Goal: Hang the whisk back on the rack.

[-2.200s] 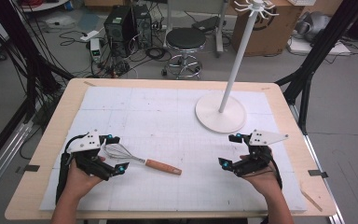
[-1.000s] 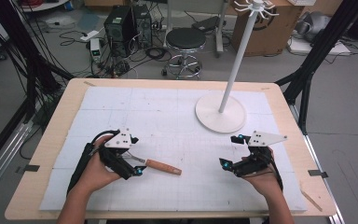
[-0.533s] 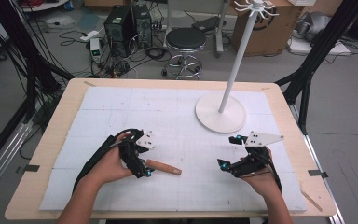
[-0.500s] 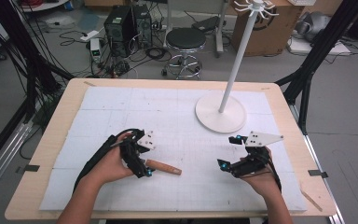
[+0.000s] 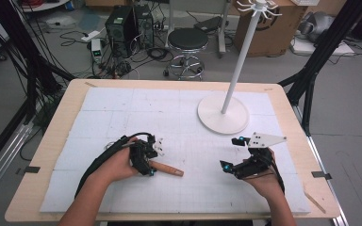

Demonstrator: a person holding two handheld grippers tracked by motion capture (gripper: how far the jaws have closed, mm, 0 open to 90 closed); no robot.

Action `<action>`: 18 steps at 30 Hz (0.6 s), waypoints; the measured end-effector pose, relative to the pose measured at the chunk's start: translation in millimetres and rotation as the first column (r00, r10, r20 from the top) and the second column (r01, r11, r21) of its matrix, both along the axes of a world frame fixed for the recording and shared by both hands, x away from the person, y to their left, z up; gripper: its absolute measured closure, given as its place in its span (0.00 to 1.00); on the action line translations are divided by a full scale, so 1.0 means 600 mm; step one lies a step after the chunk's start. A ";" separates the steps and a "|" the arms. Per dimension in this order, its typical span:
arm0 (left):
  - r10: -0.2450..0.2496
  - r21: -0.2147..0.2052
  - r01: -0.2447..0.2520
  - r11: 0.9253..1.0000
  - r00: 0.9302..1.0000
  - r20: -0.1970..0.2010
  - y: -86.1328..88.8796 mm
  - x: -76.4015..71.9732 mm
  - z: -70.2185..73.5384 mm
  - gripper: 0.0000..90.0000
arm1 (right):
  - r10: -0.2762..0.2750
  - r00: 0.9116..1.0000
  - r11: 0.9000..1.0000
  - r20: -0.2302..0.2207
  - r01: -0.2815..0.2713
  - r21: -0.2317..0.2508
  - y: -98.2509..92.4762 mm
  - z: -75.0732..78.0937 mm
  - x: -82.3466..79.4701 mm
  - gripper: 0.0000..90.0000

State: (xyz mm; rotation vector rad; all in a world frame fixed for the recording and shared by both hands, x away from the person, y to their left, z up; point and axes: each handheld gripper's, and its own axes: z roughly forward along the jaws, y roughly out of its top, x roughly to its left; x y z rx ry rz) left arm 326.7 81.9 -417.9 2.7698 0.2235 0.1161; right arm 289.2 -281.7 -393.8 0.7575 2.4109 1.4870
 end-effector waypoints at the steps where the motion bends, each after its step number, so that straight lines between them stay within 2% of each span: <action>1: -0.003 -0.002 0.003 1.000 1.000 -0.004 0.000 0.000 0.001 0.52 | 0.000 1.000 1.000 0.000 0.000 0.000 0.000 0.000 0.000 0.02; 2: -0.005 -0.006 0.005 1.000 1.000 -0.011 0.000 0.000 0.001 0.57 | 0.002 1.000 1.000 -0.006 -0.002 -0.001 0.001 -0.001 0.000 0.02; 4: -0.014 -0.005 0.014 1.000 1.000 -0.026 0.000 -0.001 0.001 0.59 | 0.002 1.000 1.000 -0.004 -0.002 -0.001 0.001 -0.001 0.000 0.02; 11: -0.037 0.000 0.037 0.999 0.999 -0.036 -0.002 -0.006 0.002 0.73 | 0.000 1.000 1.000 -0.003 0.000 0.000 0.001 -0.001 0.000 0.02; 15: -0.040 0.008 0.040 0.999 0.999 -0.033 -0.004 -0.007 0.002 0.75 | -0.002 1.000 1.000 -0.002 0.002 -0.001 0.002 -0.001 -0.001 0.02; 18: -0.044 0.030 0.045 0.999 0.999 -0.029 -0.009 -0.011 0.004 0.78 | 0.005 1.000 1.000 0.002 -0.005 -0.001 0.002 -0.001 -0.001 0.02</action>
